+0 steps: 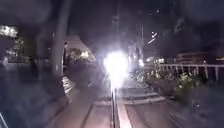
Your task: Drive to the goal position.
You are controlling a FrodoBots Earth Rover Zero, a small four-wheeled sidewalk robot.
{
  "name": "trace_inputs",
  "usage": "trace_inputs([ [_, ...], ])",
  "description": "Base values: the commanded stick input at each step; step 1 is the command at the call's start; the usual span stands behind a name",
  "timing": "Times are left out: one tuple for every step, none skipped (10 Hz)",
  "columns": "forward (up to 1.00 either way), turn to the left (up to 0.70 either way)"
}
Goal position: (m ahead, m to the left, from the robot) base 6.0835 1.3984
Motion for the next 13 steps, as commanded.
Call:
trace_inputs([
  [0.45, 0.00],
  [0.45, 0.00],
  [0.45, 0.00],
  [0.45, 0.00],
  [0.45, 0.00],
  [0.45, 0.00],
  [0.45, 0.00],
  [0.45, -0.17],
  [0.45, -0.27],
  [0.45, -0.04],
  [0.45, 0.00],
  [0.45, 0.00],
  [0.45, 0.00],
])
